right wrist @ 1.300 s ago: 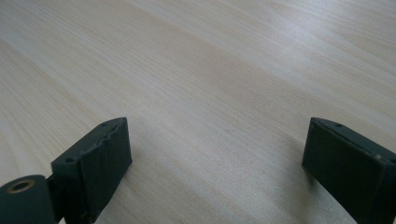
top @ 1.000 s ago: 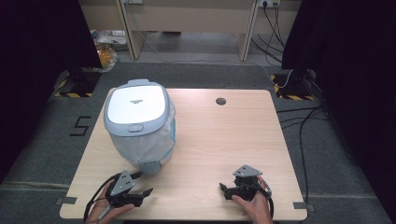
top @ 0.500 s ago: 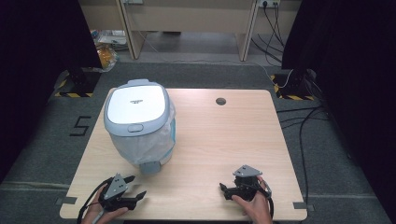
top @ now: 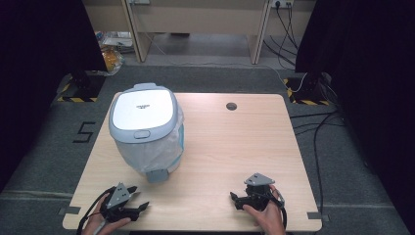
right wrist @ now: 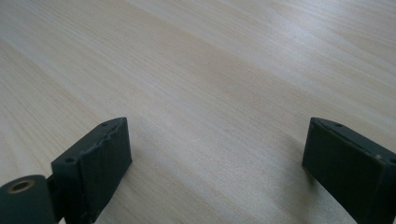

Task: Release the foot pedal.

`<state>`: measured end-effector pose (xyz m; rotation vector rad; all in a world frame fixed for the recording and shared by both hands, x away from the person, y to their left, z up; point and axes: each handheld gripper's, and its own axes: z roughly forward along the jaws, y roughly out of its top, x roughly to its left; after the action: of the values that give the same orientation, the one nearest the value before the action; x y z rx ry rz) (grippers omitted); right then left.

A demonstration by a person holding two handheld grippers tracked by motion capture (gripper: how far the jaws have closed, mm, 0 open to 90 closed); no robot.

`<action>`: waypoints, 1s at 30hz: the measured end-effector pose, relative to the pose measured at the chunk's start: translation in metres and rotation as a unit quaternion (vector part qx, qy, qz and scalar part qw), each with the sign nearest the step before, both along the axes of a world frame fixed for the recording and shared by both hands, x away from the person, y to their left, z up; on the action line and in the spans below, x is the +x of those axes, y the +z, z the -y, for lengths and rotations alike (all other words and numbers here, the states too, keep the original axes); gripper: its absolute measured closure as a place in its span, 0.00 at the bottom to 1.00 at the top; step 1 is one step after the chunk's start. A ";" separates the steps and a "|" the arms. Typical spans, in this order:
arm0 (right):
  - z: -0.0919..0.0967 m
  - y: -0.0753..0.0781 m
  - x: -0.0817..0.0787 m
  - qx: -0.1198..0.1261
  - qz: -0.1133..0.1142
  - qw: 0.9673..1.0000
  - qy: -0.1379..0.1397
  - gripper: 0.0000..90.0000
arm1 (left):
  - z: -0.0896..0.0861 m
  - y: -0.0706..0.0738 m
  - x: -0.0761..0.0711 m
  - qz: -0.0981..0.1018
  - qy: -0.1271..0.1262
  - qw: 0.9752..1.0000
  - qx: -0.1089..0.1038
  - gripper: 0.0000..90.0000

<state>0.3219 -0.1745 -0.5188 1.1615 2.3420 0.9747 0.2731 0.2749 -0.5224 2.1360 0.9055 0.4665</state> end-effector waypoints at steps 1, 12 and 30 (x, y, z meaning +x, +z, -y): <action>0.000 0.000 0.000 0.000 0.000 1.000 0.000 0.09 | -0.001 0.000 0.000 -0.002 -0.001 1.000 0.000 0.31; 0.000 0.000 0.000 0.000 0.001 1.000 0.001 0.09 | -0.010 -0.005 -0.002 -0.018 0.003 0.999 -0.038 0.30; 0.000 0.000 0.000 0.000 0.001 1.000 0.001 0.09 | -0.010 -0.007 -0.004 -0.010 0.011 0.999 -0.043 0.30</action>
<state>0.3221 -0.1746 -0.5189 1.1573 2.3432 0.9760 0.2686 0.2850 -0.5290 2.0574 0.9446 0.4104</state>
